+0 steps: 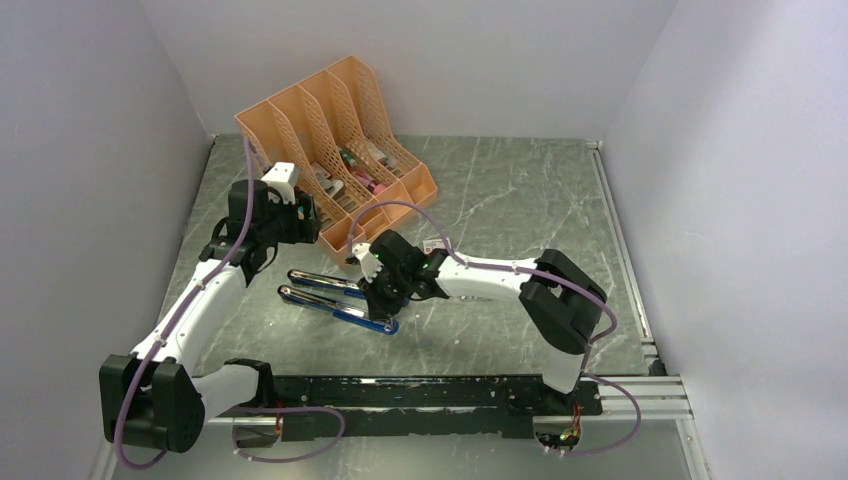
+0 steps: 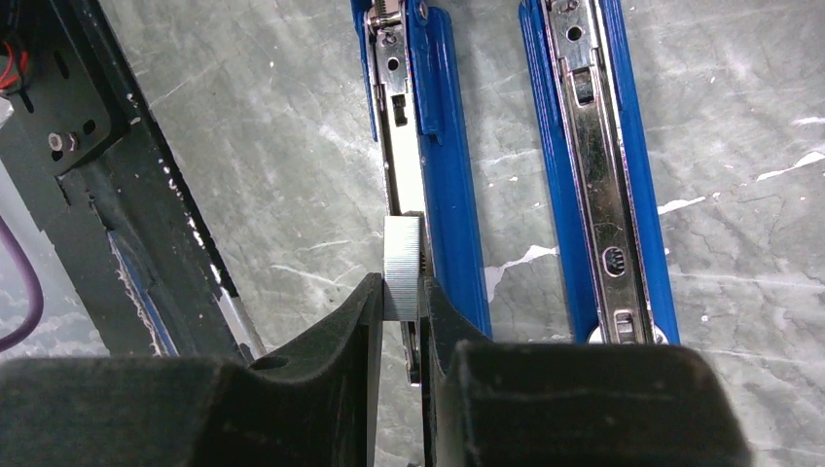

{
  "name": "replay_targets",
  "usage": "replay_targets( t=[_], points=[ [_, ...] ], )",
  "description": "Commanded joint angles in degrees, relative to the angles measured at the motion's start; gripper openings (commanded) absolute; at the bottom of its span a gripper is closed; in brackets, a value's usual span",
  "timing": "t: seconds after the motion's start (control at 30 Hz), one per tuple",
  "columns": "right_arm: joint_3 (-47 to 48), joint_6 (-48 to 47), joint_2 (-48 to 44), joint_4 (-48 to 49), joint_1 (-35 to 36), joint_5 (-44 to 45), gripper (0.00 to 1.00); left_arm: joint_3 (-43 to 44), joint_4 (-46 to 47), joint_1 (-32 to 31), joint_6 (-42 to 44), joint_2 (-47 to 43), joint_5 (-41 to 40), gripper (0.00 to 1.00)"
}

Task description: Load the staples into the stapler

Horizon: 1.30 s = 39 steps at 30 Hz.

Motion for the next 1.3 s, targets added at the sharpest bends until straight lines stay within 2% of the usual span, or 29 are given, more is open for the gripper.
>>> replay_targets(
  t=[0.0,0.57,1.27],
  points=[
    [1.9,-0.3,0.9,-1.5,0.3,0.6,0.0,-0.2,0.2,0.4,0.0,-0.3,0.5,0.76],
    [2.3,0.1,1.0,-1.7,0.4,2.2,0.0,-0.2,0.2,0.5,0.1,-0.4,0.5,0.76],
    [1.3,4.9,0.9,0.5,-0.1,3.0,0.0,-0.2,0.2,0.5,0.1,-0.5,0.5,0.76]
  ],
)
